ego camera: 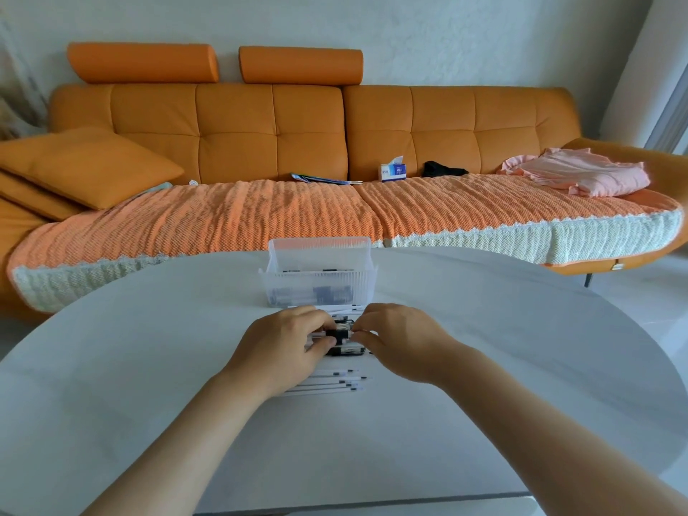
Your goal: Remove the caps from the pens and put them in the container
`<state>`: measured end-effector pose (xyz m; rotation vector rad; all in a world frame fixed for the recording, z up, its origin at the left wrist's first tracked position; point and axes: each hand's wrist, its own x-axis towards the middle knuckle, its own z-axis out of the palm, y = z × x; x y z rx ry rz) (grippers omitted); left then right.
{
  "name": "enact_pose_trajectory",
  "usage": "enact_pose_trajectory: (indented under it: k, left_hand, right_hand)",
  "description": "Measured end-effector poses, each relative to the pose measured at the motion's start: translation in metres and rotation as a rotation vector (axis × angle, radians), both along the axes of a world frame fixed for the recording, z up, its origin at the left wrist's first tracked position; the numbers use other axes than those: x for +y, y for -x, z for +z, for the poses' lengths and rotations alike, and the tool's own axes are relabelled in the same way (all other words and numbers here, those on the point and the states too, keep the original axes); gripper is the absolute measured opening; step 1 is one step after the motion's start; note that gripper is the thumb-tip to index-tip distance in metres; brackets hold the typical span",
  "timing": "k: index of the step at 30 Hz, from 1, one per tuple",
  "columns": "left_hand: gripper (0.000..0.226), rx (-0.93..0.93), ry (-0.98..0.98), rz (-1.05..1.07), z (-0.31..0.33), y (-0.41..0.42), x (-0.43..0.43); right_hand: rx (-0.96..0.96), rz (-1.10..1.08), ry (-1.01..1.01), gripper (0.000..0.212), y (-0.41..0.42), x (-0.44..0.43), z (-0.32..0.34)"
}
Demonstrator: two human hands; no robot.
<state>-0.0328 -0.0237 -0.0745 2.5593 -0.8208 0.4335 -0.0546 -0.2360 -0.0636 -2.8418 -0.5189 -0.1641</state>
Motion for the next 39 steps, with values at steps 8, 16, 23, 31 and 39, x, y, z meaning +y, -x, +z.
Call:
enact_pose_trajectory:
  k: [8, 16, 23, 31, 39]
  left_hand:
    - [0.011, 0.080, -0.023, 0.017, 0.001, -0.003, 0.005]
    - [0.015, 0.084, -0.047, 0.044, 0.005, -0.002, 0.010]
    - [0.023, 0.108, -0.091, 0.037, 0.008, 0.000, 0.011]
    - [0.021, 0.151, -0.092, 0.034, 0.007, 0.001, 0.013]
    - [0.014, 0.156, -0.090, 0.036, 0.009, 0.003, 0.011]
  right_hand:
    - [-0.041, -0.024, -0.058, 0.019, -0.001, 0.013, 0.003]
    - [0.036, -0.035, -0.091, 0.037, -0.002, 0.017, 0.008]
    - [0.003, -0.082, -0.112, 0.009, -0.003, 0.022, 0.009]
    - [0.109, -0.023, -0.093, 0.025, 0.000, 0.024, 0.014]
    - [0.026, -0.090, -0.109, 0.009, -0.001, 0.026, 0.015]
